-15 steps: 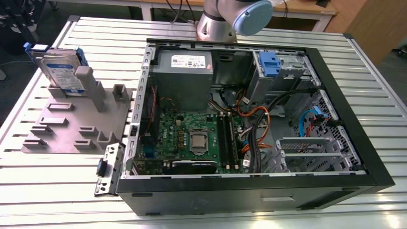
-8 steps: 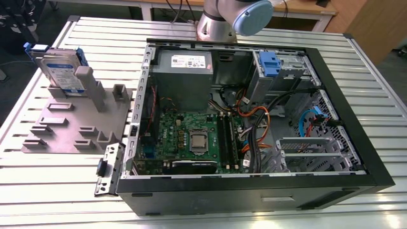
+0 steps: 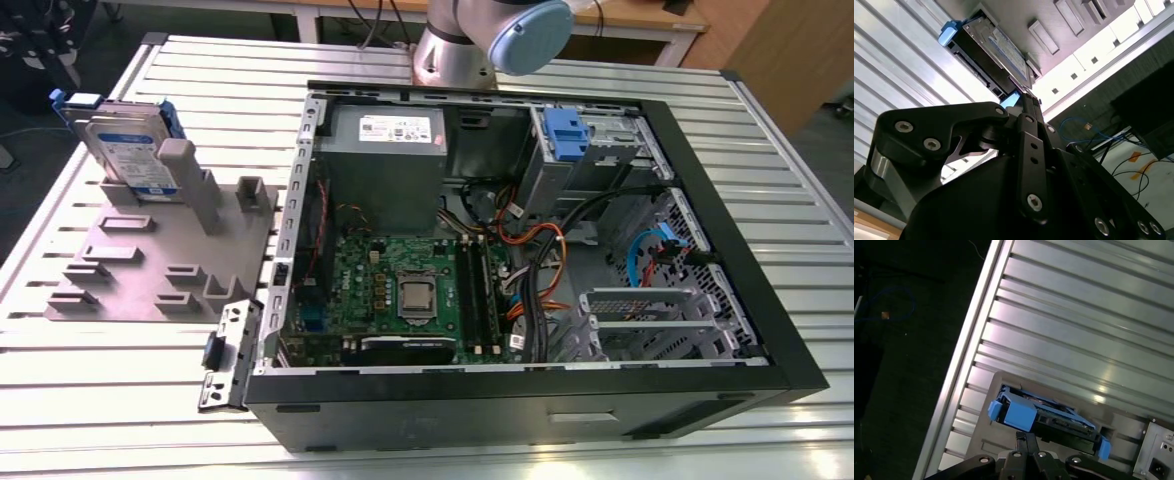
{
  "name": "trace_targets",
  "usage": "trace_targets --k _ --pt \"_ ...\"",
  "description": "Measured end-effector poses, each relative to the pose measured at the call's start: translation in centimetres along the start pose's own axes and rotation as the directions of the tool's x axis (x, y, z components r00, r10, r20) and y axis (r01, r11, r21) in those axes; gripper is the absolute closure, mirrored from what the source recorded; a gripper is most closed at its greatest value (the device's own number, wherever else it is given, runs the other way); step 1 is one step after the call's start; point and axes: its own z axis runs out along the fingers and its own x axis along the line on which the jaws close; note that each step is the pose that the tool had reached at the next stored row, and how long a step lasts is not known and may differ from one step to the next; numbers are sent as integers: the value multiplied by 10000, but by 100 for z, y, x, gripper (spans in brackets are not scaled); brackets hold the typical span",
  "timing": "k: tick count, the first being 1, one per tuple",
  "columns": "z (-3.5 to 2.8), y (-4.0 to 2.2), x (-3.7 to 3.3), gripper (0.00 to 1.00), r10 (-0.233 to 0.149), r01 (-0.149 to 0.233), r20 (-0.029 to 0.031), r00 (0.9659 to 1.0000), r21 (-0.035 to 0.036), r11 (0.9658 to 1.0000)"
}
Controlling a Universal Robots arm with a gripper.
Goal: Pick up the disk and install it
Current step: 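Pick up the disk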
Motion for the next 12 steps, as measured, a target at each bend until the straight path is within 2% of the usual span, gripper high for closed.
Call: trace_targets --k 4,12 --pt "0 0 0 89 -259 259 -2 9997 -3 9997" --pt "0 -1 0 89 -787 787 -6 9969 -10 9969"
